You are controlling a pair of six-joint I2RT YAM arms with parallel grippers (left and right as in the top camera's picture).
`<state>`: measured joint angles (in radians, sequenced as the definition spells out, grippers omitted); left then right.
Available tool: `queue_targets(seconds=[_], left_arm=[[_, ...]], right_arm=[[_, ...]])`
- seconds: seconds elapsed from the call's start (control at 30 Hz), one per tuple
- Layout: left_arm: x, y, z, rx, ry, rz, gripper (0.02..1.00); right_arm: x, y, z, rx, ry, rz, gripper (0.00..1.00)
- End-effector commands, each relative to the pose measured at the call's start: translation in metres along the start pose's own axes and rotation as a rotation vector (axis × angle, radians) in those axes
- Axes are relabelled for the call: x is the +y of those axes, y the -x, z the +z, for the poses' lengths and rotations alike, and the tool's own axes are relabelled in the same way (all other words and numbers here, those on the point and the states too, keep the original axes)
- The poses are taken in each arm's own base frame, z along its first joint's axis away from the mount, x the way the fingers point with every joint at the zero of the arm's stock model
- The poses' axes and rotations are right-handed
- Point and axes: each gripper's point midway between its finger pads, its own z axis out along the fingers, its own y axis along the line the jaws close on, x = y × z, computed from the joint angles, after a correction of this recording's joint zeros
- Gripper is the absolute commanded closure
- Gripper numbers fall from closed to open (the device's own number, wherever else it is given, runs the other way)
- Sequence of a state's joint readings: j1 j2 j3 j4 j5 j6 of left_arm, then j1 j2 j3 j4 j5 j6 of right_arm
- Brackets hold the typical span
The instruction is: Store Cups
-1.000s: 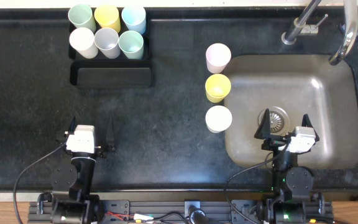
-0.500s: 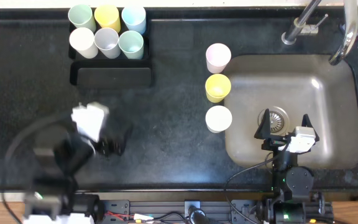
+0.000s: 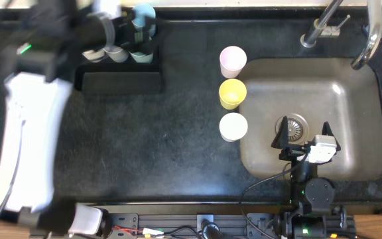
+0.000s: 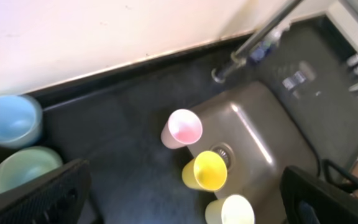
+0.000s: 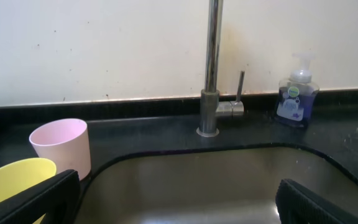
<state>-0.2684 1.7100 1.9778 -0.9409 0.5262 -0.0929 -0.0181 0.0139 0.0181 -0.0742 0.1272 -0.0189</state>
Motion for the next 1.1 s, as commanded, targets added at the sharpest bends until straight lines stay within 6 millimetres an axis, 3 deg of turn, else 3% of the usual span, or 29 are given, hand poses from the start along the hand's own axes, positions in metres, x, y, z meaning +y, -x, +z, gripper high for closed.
queue_targets(seconds=[0.03,0.17,0.3,0.4,0.6,0.83,1.1], left_arm=[[-0.018,-0.007,0.075,0.066,0.18,0.085,0.02],[-0.012,-0.037,0.127,0.109,0.368,-0.09,0.02],[-0.011,-0.078,0.154,0.237,0.35,-0.243,0.02],[-0.005,-0.092,0.163,0.283,0.344,-0.322,0.018],[0.001,-0.088,0.17,0.277,0.355,-0.353,0.018],[0.006,-0.113,0.187,0.365,0.37,-0.382,0.018],[0.014,-0.121,0.204,0.366,0.381,-0.417,0.018]], right_arm=[[0.0,-0.003,0.0,0.0,0.004,0.0,0.003],[0.0,-0.003,0.0,0.0,0.004,0.0,0.003],[0.0,-0.003,0.0,0.0,0.004,0.0,0.003],[0.0,-0.003,0.0,0.0,0.004,0.0,0.003],[0.0,-0.003,0.0,0.0,0.003,0.0,0.003],[0.0,-0.003,0.0,0.0,0.004,0.0,0.005],[0.0,-0.003,0.0,0.0,0.004,0.0,0.003]])
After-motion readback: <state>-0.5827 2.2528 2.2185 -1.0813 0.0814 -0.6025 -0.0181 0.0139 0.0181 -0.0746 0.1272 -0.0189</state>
